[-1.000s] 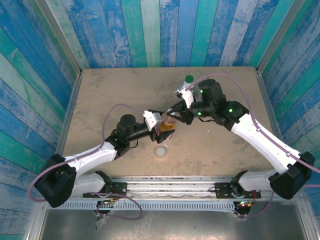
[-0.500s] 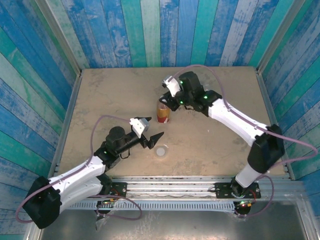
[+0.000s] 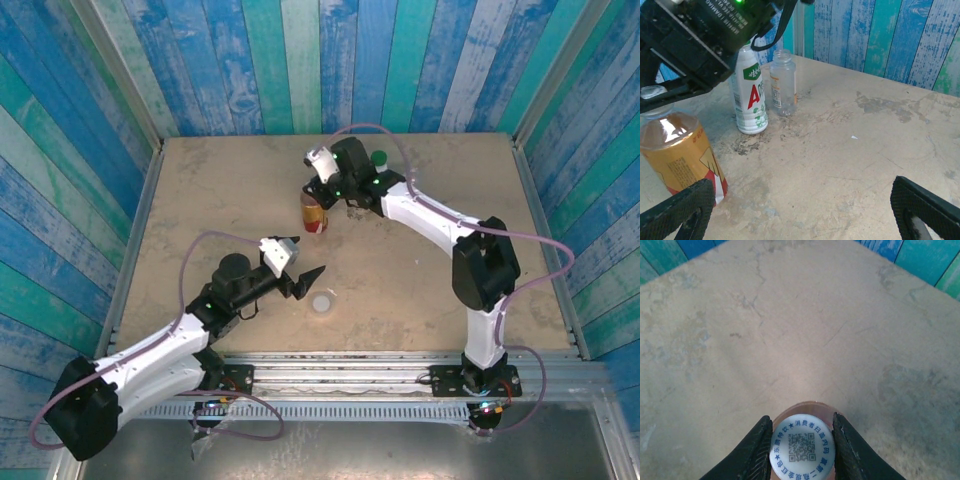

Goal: Screw on the bottle caps

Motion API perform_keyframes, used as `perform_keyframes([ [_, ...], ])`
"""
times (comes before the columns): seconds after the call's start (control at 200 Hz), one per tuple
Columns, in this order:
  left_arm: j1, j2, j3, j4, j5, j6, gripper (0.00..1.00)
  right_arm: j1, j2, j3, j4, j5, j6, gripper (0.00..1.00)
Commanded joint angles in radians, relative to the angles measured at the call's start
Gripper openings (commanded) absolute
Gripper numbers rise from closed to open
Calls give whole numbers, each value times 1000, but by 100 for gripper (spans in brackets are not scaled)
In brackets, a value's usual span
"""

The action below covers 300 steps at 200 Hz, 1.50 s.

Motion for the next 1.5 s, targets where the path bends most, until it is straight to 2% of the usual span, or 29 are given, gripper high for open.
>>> perform_keyframes([
  [0.0, 0, -28, -13, 8, 4, 0, 94, 2, 23, 20, 13, -4, 15, 34],
  [0.1, 0, -49, -23, 15, 17, -8, 94, 2, 31, 24, 13, -6, 16, 39],
  [0.265, -1, -65, -21, -4, -7, 0, 94, 3, 2, 34, 19, 0, 14, 53],
  [0.396, 1, -42, -7, -18, 24, 15, 94, 2, -42, 37, 25, 16, 13, 62],
  [0.546, 0, 12, 4, 36, 75, 19, 94, 1, -140, -12, 48, 91, 27, 71],
  [0.666, -2, 84, 27, 115, 120, -3, 94, -14, -251, -117, 87, 188, 43, 76],
  [0.862, -41, 238, 120, 183, 128, -12, 94, -58, -425, -291, 97, 301, 64, 79],
  [0.967, -88, 314, 161, 239, 83, -4, 94, -147, -509, -385, 97, 345, 107, 80],
  [1.107, -122, 420, 226, 270, 90, -9, 94, -268, -569, -479, 89, 313, 137, 79],
  [1.282, -138, 507, 282, 280, 132, -21, 94, -390, -513, -475, 56, 219, 119, 79],
  [1.498, -140, 515, 295, 262, 145, -22, 94, -432, -342, -331, -37, 206, 85, 79],
])
